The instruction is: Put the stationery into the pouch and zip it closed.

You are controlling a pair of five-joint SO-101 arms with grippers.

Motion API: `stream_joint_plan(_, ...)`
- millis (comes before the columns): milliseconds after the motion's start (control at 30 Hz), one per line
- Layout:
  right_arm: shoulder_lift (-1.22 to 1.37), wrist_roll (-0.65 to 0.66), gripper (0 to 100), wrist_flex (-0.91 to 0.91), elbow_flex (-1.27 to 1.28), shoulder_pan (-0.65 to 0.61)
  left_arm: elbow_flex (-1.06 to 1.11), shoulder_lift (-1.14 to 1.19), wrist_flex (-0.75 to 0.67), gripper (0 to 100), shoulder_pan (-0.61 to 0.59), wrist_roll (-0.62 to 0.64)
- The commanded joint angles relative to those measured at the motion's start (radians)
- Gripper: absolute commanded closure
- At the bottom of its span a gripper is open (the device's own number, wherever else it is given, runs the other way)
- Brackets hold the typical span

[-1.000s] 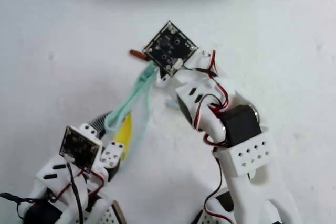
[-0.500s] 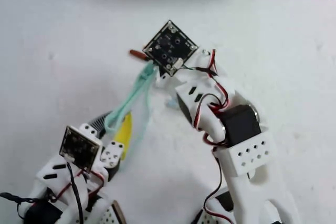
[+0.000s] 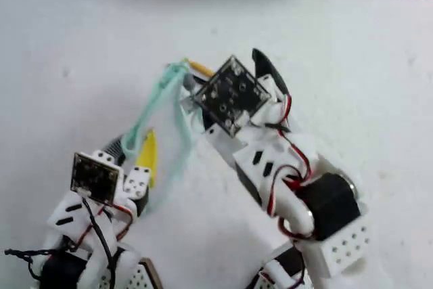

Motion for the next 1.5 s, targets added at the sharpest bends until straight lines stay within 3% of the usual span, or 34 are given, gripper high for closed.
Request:
stream_joint_plan(0, -0.027, -0.002, 69.1, 0.004, -0.086, 0.007, 0.011, -0.001, -0.051, 98, -0.110, 0.072)
stream_joint_plan(233, 0.306, -0.002, 82.2, -0.002, -0.207, 0.145, 0.029, -0.001, -0.049, 98, -0.120, 0.112)
stream_joint_plan(467, 0.697, 0.011, 82.6, 0.033, -0.405, 0.199, 0.037, -0.001, -0.052, 98, -0.222, 0.120)
stream_joint_plan(667, 1.046, 0.078, 86.5, 0.024, -0.540, 0.202, 0.037, -0.001, -0.005, 98, -0.170, 0.112)
stream_joint_plan(933, 1.454, 0.077, 81.7, 0.031, -0.859, 0.260, 0.035, -0.001, 0.002, 97, -0.160, 0.014)
stream_joint_plan(1000, 1.537, 0.080, 81.7, 0.031, -0.922, 0.269, 0.028, -0.001, 0.005, 93, -0.166, 0.014)
stream_joint_plan(1167, 1.696, 0.081, 81.7, 0.031, -1.063, 0.271, -0.023, -0.001, 0.114, 67, -0.156, 0.014)
stream_joint_plan(1467, 1.897, 0.083, 81.8, 0.031, -1.295, 0.274, 0.029, -0.001, 0.058, 72, -0.157, 0.011)
